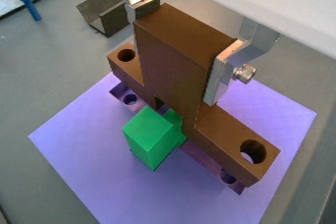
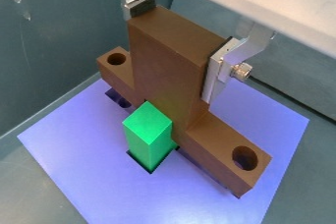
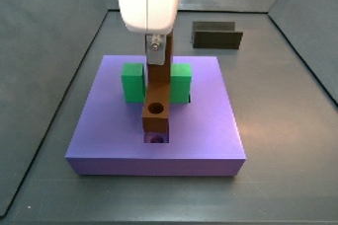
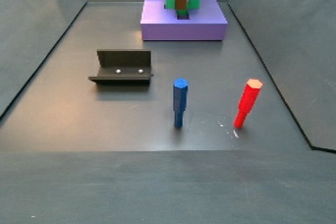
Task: Pick up the brown object. Move up. Move to above the board. Insert the brown object.
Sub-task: Insert the brown object.
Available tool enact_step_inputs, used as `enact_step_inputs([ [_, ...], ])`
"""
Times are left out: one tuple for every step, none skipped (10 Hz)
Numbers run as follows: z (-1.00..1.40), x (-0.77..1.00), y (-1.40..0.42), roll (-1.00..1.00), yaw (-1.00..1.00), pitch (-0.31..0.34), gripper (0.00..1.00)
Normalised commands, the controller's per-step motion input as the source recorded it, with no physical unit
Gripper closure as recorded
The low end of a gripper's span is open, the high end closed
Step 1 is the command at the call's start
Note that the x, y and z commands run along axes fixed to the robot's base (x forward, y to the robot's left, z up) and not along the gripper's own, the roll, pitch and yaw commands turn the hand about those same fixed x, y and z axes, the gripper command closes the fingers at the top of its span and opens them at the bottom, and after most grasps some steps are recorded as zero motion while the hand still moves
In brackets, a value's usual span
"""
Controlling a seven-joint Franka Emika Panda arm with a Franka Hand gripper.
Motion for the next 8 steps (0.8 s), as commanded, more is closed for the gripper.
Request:
enact_step_inputs([
  [-0.17, -0.1, 0.0, 0.0, 0.12, -0.123, 1.0],
  [-0.16, -0.2, 0.13, -0.13, 0.12, -0.183, 1.0],
  [-0.15, -0.2, 0.07, -0.08, 0.11, -0.166, 1.0],
  [-0.15, -0.11, 0.03, -0.07, 0.14, -0.144, 1.0],
  [-0.22, 0.0, 0.0, 0.0, 0.06, -0.049, 1.0],
  [-0.31, 0.0, -0.05, 0.02, 0.02, -0.03, 1.0],
  [-0.3, 0.03, -0.05, 0.04, 0.01, -0.011, 1.0],
  [-0.27, 0.03, -0.04, 0.05, 0.0, -0.006, 1.0],
])
